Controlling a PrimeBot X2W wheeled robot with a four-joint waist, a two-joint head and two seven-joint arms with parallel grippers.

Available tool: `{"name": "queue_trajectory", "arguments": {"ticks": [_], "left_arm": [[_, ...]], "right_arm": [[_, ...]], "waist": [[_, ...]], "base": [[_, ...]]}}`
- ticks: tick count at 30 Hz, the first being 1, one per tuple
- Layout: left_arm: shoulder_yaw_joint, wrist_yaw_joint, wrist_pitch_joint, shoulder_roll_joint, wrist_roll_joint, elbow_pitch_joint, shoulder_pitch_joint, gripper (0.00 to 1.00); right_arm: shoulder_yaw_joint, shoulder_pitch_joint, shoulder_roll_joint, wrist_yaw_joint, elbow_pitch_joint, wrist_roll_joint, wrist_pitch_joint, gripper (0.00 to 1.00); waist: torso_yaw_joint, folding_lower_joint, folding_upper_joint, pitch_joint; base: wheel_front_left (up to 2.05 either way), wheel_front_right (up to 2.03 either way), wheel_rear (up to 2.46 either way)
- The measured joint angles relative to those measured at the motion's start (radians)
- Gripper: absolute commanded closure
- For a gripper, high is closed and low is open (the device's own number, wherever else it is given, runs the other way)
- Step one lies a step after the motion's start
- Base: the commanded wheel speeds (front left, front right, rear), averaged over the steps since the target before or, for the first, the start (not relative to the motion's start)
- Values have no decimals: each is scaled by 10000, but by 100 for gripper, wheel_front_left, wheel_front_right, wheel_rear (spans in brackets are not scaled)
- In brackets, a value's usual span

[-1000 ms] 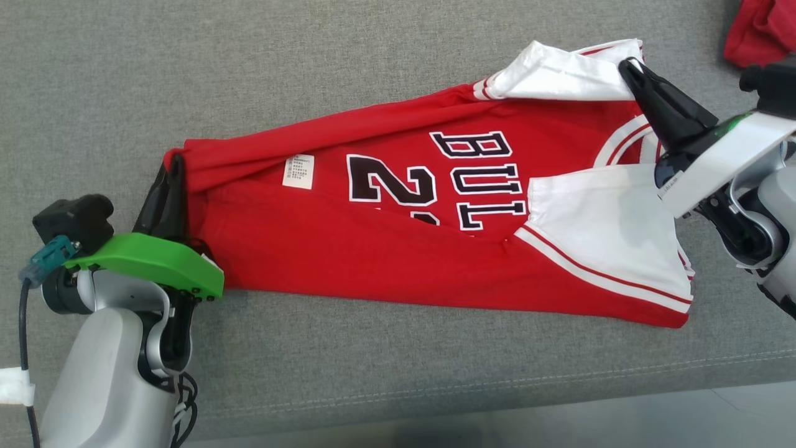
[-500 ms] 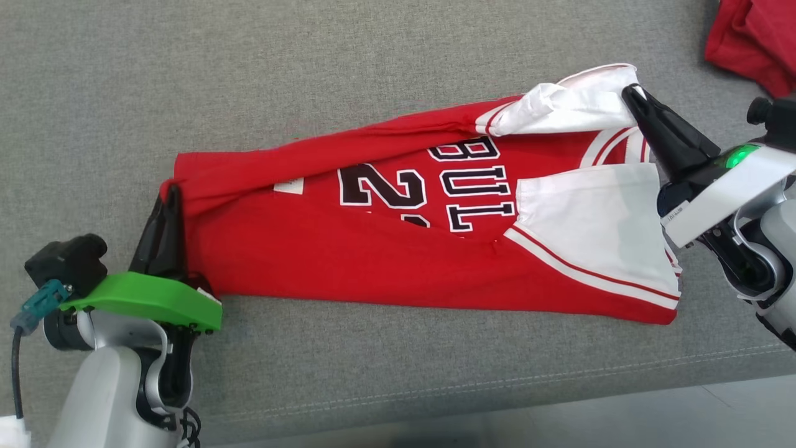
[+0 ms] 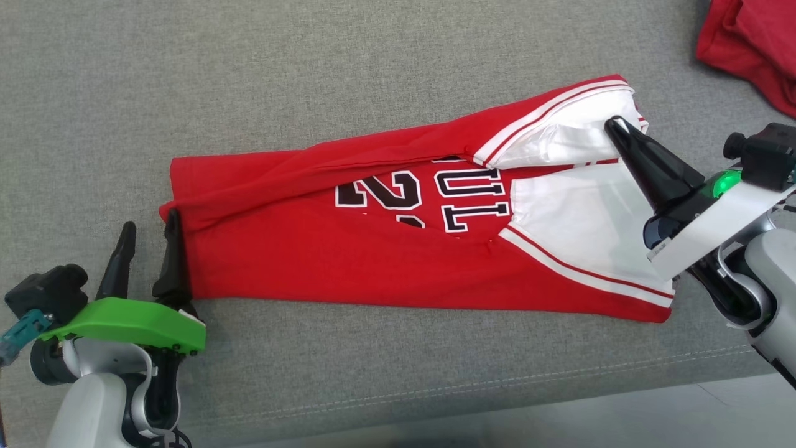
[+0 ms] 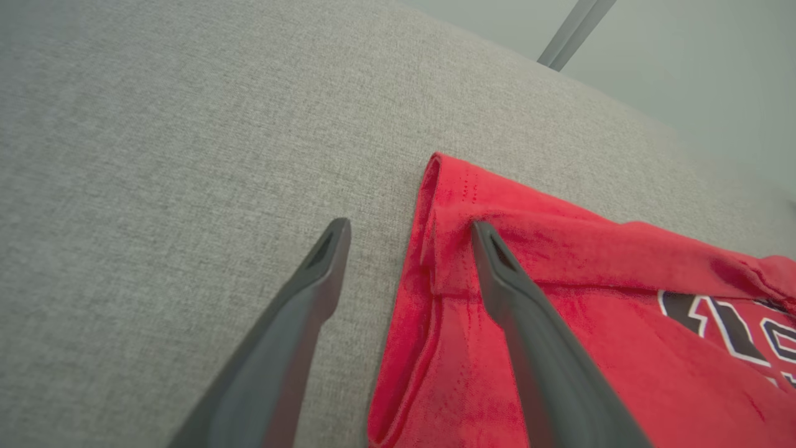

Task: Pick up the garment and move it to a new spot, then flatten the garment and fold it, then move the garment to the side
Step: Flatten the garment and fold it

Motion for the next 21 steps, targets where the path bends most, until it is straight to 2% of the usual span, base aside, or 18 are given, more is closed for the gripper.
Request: {"name": "queue_trajectory", "arguments": {"ticks": [8, 15, 16, 17, 18, 19, 21], "left_arm": [[610, 52, -194, 130, 2, -525, 272, 0], [698, 127, -161, 211, 23, -855, 376, 0], [652, 127, -111, 207, 33, -926, 390, 0], [625, 128, -81, 203, 33, -986, 400, 0], [616, 128, -75, 203, 33, -1026, 409, 0], [616, 128, -69, 203, 33, -1058, 429, 0], [617, 132, 15, 203, 36, -1127, 460, 0]], "right_arm": [[-96, 686, 21, 0, -48, -1053, 0, 100], [161, 1075, -81, 10, 336, -1967, -4, 100], [205, 1147, -111, 10, 391, -2178, -10, 75], [217, 1202, -132, 10, 445, -2318, -12, 75], [215, 1255, -132, 8, 510, -2393, -12, 40], [209, 1306, -123, 6, 568, -2499, -12, 0], [119, 1357, -56, -21, 646, -2623, -12, 0]], "waist": [[-133, 0, 0, -232], [-326, 0, 0, -436], [-342, 0, 0, -465], [-355, 0, 0, -481], [-361, 0, 0, -491], [-365, 0, 0, -498], [-372, 0, 0, -513]], "base": [[0, 0, 0], [0, 0, 0], [0, 0, 0], [0, 0, 0], [0, 0, 0], [0, 0, 0], [0, 0, 0]]}}
